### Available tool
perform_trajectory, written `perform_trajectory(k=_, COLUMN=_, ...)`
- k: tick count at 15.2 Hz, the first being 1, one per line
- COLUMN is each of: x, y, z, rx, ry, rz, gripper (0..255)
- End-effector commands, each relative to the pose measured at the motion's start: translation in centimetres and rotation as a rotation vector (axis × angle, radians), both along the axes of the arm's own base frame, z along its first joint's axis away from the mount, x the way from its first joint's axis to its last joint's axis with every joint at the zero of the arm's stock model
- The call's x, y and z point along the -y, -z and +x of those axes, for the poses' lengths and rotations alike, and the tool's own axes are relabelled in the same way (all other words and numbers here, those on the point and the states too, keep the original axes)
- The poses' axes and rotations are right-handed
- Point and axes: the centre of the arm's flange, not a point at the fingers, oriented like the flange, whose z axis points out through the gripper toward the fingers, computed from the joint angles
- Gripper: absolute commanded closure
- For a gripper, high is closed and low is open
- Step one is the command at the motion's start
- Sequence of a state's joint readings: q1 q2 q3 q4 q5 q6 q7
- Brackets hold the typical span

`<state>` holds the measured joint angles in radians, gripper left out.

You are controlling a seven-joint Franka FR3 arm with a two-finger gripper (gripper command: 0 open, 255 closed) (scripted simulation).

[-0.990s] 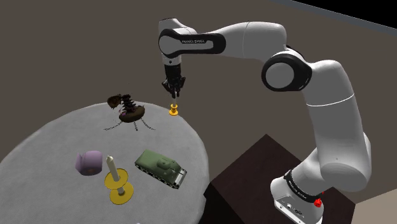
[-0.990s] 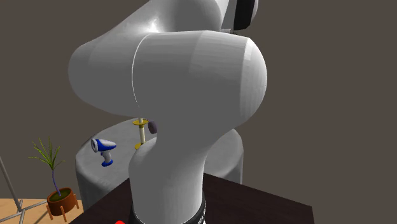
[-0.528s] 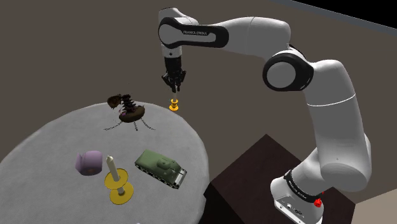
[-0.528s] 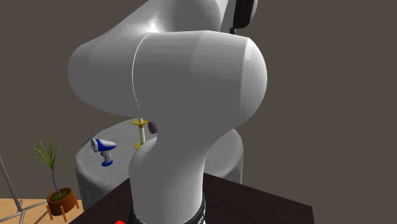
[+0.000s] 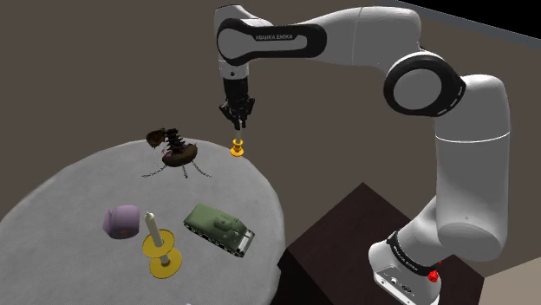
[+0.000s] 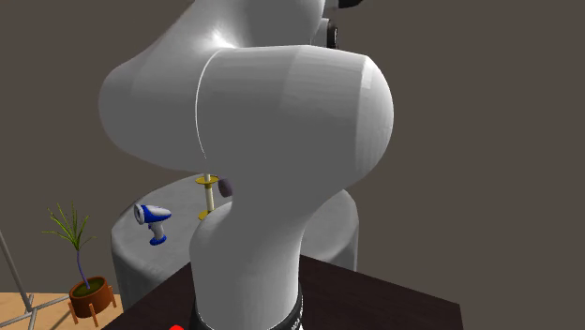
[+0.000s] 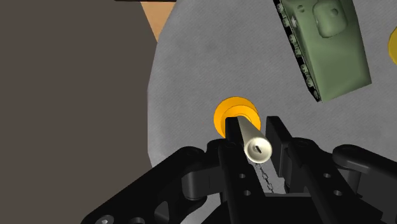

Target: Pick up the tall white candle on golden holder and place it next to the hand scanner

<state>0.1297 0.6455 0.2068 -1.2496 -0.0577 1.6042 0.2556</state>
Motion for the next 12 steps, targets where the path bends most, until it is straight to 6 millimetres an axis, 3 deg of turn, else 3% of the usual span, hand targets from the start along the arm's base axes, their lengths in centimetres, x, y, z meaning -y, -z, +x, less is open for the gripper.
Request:
perform_trajectory(k=1, x=-1.5, y=0.1, z=-2.2, rx=0.0, ry=0.001, rz=-0.001, gripper=255)
perform_trajectory(k=12, x=-10.0, y=0.1, z=-14.0, rx=0.0, ry=0.001, rz=-0.001, gripper=255)
